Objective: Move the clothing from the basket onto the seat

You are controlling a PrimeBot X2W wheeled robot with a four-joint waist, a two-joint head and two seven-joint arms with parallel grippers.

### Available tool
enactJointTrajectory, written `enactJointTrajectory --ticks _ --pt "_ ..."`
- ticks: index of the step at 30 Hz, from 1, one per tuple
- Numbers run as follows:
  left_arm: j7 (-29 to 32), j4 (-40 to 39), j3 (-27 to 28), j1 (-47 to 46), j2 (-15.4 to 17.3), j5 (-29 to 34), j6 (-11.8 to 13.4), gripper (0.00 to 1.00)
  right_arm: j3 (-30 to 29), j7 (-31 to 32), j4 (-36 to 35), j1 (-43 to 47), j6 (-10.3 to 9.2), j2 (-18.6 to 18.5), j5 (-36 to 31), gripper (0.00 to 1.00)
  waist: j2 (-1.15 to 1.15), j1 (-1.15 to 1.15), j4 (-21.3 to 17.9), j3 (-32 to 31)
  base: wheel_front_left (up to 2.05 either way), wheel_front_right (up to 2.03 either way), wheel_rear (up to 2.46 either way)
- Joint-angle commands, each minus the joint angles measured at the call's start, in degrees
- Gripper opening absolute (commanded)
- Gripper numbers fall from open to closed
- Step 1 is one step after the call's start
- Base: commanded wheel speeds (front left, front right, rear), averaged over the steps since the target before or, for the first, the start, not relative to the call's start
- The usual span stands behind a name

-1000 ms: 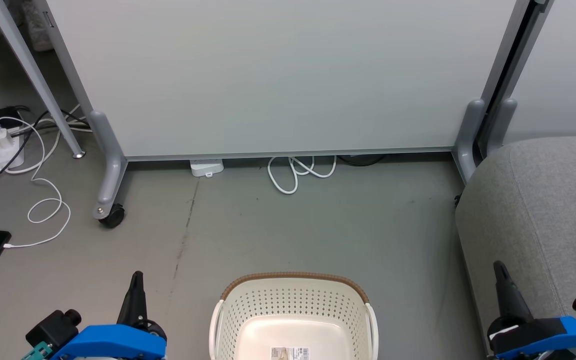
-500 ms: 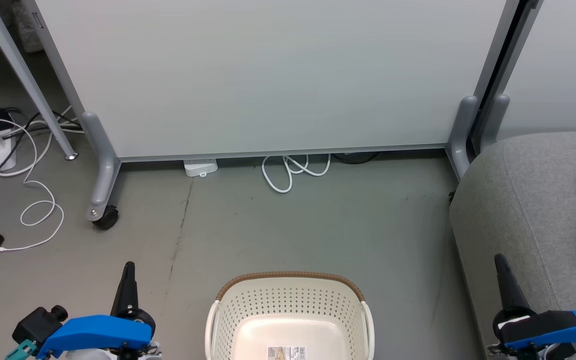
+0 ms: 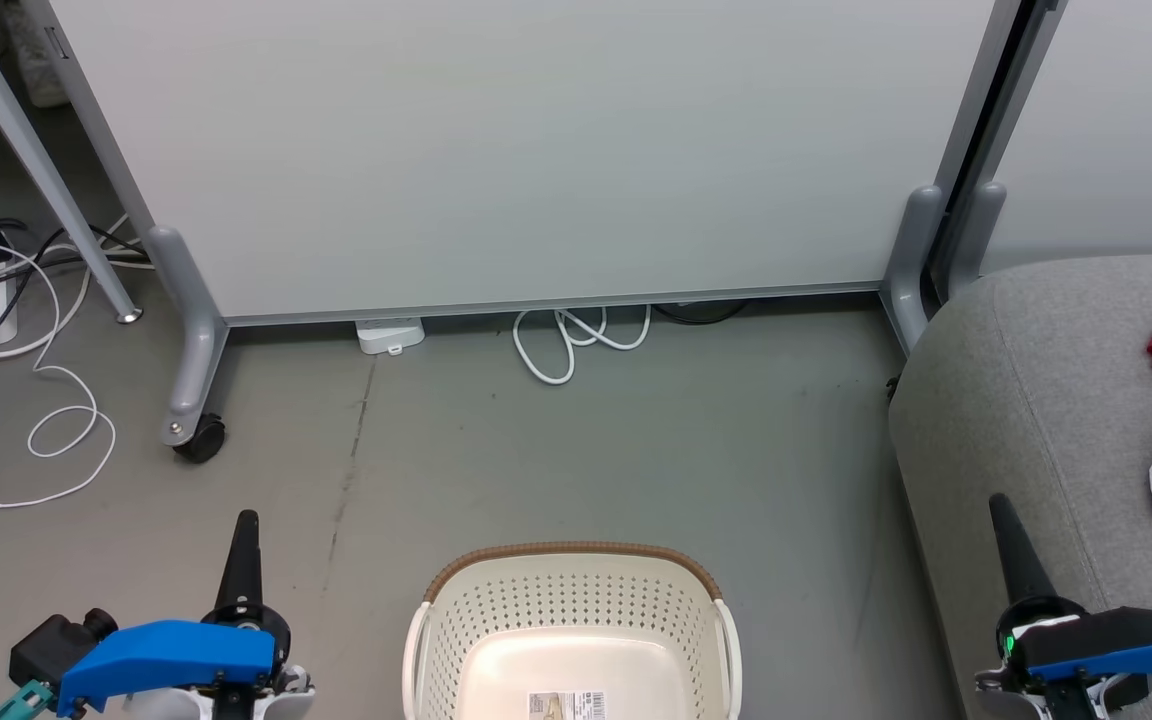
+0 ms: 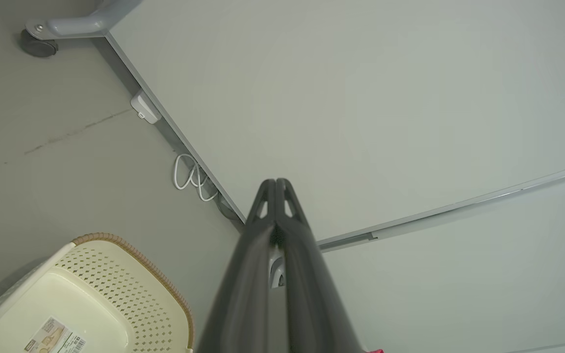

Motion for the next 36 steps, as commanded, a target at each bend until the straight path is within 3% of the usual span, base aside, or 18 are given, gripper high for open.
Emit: enactJointTrajectory --ticks 1,36 --pt "0.6 -1.0 0.7 -1.6 0.1 -1.5 0.2 0.0 -0.2 0.4 -0.7 -1.4 0.02 0.1 2.0 0.0 0.0 0.0 -0.1 0.0 0.0 0.0 0.0" --pt "5.1 -4.2 3.9 -2.5 -0.4 -17.2 0.5 0.0 -0.7 4.2 -0.7 -3.0 0.02 0.3 19.8 0.0 0.0 -0.01 -2.4 0.5 0.0 0.0 0.0"
